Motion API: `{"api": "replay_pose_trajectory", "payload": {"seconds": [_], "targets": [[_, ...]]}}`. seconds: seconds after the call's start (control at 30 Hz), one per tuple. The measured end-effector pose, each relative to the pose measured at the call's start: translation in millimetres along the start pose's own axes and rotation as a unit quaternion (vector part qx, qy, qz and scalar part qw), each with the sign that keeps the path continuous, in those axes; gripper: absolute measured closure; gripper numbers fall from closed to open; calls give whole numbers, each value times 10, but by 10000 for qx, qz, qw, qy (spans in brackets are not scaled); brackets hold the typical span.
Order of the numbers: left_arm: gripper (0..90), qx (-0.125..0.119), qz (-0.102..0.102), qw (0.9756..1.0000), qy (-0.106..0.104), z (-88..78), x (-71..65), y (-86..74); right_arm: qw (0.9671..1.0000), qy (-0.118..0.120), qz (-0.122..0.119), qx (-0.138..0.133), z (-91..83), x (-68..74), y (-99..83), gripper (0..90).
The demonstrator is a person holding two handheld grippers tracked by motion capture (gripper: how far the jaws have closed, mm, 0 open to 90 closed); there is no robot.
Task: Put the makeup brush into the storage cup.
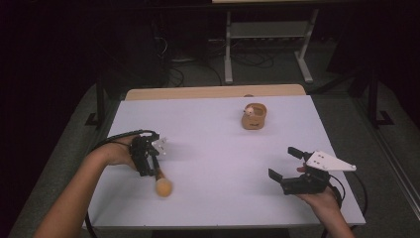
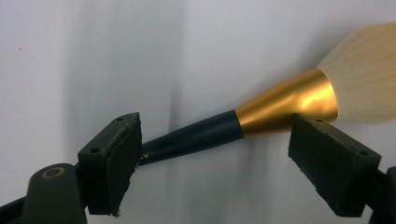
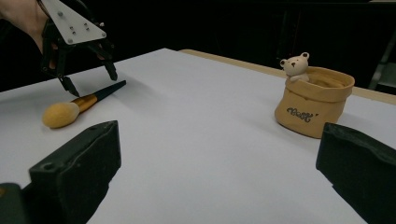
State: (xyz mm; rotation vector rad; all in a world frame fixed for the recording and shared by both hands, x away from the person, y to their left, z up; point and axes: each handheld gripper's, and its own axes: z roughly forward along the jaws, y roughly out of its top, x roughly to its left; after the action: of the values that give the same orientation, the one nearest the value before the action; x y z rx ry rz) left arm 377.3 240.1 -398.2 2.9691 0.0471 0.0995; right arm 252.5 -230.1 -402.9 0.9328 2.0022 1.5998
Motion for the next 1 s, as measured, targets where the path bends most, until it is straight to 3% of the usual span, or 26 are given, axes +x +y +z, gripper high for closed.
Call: {"api": "replay_pose_trajectory", "payload": {"seconds": [0.57, 1.0], "targets": [[172, 320, 277, 9991, 64, 103, -21, 27, 10000, 5, 12, 8, 5, 1, -3, 0], [172, 283, 383, 9989, 52, 143, -18, 72, 10000, 7, 4, 8, 10, 1, -6, 0]]}}
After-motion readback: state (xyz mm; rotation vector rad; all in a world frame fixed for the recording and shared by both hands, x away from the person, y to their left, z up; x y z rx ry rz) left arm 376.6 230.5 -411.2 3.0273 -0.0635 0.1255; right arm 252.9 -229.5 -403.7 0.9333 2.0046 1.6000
